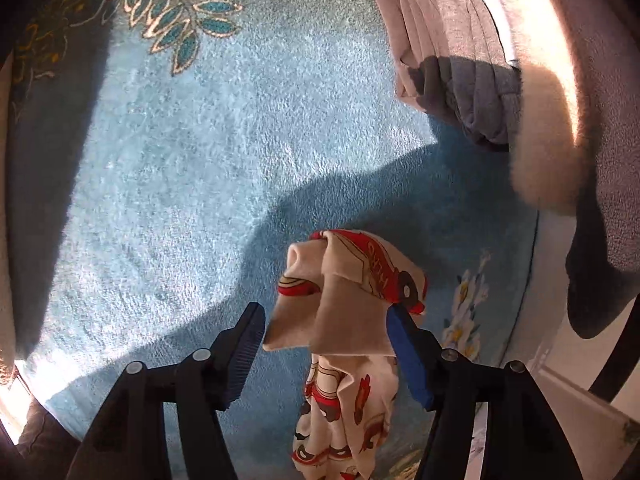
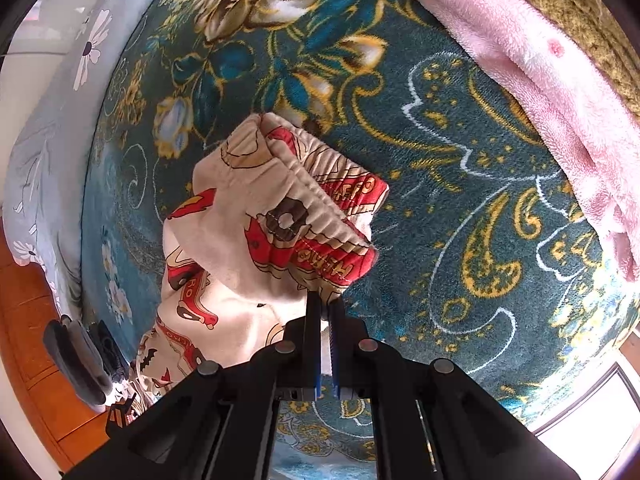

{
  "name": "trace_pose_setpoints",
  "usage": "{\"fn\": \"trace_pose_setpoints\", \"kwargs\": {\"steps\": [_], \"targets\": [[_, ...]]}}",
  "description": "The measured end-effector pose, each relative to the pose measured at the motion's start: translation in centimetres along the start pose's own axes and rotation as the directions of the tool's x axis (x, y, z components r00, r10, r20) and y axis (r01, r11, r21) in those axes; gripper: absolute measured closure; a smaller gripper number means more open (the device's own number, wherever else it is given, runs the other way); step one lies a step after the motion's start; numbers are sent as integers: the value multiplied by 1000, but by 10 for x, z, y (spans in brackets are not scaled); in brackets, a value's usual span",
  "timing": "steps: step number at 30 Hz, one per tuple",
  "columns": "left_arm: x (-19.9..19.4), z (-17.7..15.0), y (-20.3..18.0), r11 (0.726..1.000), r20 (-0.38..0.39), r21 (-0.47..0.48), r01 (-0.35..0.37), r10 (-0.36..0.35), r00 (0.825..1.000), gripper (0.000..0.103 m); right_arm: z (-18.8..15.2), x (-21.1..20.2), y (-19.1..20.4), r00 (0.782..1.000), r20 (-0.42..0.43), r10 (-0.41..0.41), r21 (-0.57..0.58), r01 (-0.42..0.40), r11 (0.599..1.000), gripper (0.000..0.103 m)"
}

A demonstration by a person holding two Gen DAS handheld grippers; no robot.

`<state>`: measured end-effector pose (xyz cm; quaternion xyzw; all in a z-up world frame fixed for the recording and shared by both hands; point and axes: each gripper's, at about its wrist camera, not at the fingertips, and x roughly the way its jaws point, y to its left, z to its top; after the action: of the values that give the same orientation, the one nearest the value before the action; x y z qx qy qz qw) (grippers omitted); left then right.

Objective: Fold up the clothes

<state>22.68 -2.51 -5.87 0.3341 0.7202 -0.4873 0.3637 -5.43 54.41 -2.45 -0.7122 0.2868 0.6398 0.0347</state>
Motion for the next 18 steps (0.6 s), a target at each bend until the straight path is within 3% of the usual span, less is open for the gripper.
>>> {"fn": "trace_pose_setpoints", "kwargs": {"steps": [1, 2, 4, 11, 18], "targets": [[-2, -2, -2, 1000, 2, 7, -1, 1, 1000, 48, -1, -1, 2, 1000, 0, -4, -6, 4, 1000, 98], [-4, -3, -5, 999, -3, 22, -25, 25, 1000, 72, -1, -1, 3, 1000, 0, -7, -10, 7, 1000, 98], [-10, -3, -15, 996, -13, 62, -71, 72, 997, 97, -2, -2, 4, 1000, 0, -13, -9, 13, 1000, 98], [-64, 16, -30, 997, 45, 65, 43, -46, 998, 97, -7, -2, 10, 1000, -11, -27, -8, 27, 1000, 98], [-130, 30, -12, 974, 83, -32, 226, -223, 971, 97, -10, -10, 17, 999, -4, -42, -11, 42, 999, 98]]}}
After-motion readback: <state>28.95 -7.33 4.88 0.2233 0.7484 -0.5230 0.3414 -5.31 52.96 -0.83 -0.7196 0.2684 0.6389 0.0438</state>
